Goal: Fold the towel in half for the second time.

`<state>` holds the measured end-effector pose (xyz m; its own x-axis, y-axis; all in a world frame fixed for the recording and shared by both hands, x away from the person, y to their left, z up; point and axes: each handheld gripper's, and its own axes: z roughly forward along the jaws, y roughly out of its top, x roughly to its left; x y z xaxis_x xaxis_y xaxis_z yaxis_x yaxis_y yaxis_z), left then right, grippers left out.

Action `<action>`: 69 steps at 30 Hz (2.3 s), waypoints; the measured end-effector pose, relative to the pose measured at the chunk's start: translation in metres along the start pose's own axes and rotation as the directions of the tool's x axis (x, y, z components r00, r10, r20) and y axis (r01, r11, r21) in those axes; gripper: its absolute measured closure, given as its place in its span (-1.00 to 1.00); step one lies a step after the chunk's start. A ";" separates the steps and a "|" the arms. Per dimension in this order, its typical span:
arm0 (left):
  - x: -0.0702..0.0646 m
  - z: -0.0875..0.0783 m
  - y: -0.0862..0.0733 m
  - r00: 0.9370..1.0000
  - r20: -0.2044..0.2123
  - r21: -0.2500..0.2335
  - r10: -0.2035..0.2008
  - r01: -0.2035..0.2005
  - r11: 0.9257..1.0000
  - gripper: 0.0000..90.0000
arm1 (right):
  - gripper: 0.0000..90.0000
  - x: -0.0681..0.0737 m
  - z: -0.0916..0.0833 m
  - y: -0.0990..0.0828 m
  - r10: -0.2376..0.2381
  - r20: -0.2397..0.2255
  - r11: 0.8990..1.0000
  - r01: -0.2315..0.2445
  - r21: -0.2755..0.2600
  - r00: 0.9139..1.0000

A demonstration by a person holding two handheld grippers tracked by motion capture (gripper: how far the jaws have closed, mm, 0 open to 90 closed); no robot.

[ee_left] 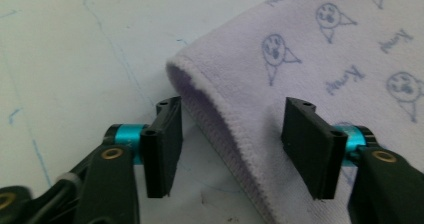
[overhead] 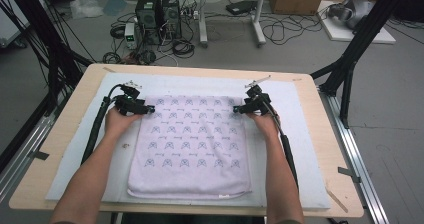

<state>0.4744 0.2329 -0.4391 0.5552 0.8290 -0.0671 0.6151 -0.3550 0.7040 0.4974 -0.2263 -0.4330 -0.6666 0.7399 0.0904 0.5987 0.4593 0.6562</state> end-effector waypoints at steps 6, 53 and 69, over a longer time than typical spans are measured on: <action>0.000 -0.001 0.000 0.999 0.041 -0.009 0.008 -0.008 1.000 0.58 | 0.43 0.005 0.003 -0.005 -0.032 -0.011 0.999 0.032 -0.013 0.999; -0.022 -0.097 0.004 0.976 0.167 -0.292 0.142 -0.088 0.952 0.88 | 0.86 0.034 -0.095 0.007 -0.112 -0.186 0.980 0.078 -0.181 0.976; -0.057 -0.102 -0.084 0.945 0.262 -0.191 0.194 -0.146 0.971 0.73 | 0.79 0.080 -0.091 -0.080 -0.152 -0.252 0.985 0.126 -0.113 0.956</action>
<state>0.3336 0.2593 -0.4221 0.7909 0.6016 -0.1122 0.4092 -0.3835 0.8280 0.3565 -0.2486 -0.4101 -0.8399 0.5134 0.1759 0.4555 0.4905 0.7429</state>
